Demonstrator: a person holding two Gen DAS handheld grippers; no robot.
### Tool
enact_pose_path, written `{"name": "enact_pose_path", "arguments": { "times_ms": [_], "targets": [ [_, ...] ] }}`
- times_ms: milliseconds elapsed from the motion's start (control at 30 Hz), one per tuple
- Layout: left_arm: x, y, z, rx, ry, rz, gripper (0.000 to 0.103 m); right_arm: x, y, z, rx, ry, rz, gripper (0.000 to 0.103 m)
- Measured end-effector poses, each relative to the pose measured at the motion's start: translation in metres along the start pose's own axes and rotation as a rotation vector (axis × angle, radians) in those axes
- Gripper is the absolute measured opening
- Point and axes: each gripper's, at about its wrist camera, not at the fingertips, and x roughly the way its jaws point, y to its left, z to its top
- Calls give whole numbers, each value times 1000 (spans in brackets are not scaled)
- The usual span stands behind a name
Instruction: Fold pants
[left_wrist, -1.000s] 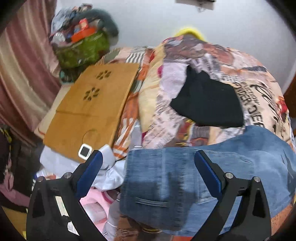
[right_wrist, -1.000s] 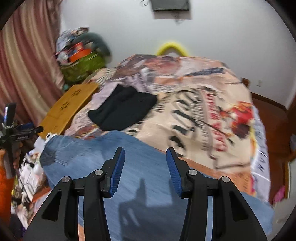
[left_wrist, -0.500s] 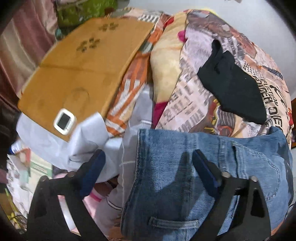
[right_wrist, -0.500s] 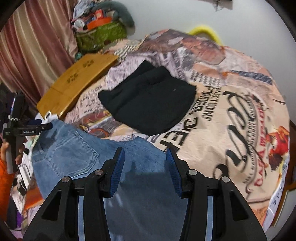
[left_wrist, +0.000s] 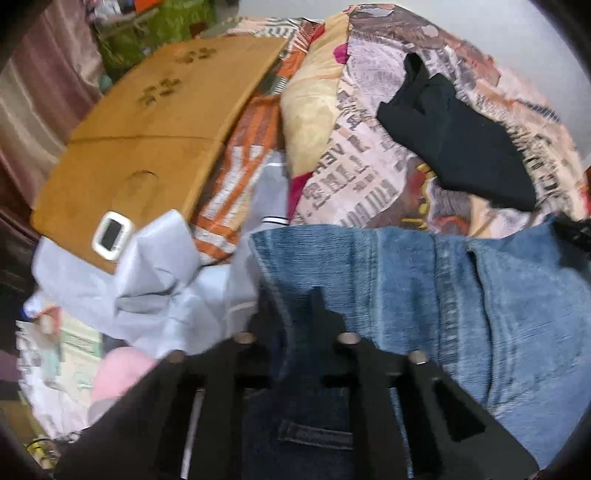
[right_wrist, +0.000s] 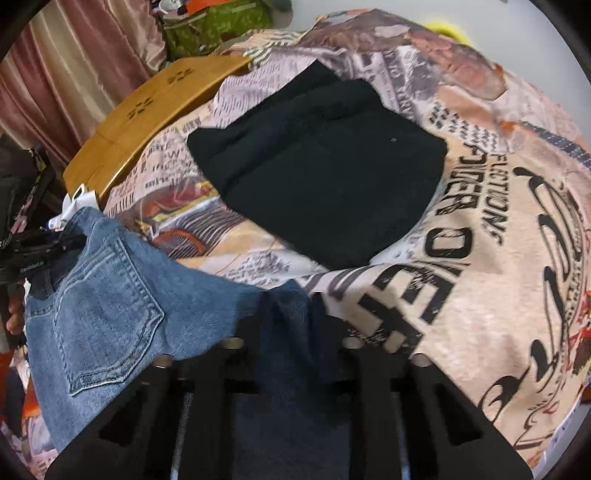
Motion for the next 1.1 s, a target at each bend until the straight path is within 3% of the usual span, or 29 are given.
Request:
{"name": "enact_pose_path", "arguments": {
  "times_ms": [67, 267, 400, 467, 567, 667, 733, 800, 867, 967, 1100],
  "targets": [
    [-4, -1, -6, 24, -28, 110, 9, -2, 5, -1, -22, -20, -22, 7],
    [-2, 3, -24, 69, -28, 163, 9, -15, 7, 1, -16, -108, -83, 4],
    [4, 6, -27, 61, 16, 124, 10, -22, 4, 3, 20, -132, -248, 2],
    [-8, 11, -23, 37, 12, 86, 10, -32, -3, 3, 67, -95, -196, 2],
    [-32, 23, -22, -29, -9, 9, 15, -57, 1, -8, 66, -115, -138, 3],
    [-56, 34, -25, -89, -41, -31, 40, -83, 9, -26, 57, -137, -105, 10],
    [-73, 36, -32, -112, -72, -52, 52, -95, 11, -38, 72, -149, -78, 22],
    [-86, 35, -40, -112, -89, -55, 65, -107, 14, -50, 82, -161, -64, 25],
    [-93, 30, -47, -106, -86, -50, 85, -119, 15, -66, 86, -174, -59, 25],
    [-98, 21, -62, -88, -63, -96, 88, -136, 14, -94, 99, -206, -95, 26],
    [-86, 12, -77, -121, 32, -153, 88, -152, 3, -127, 142, -228, -156, 34]
  ]
}}
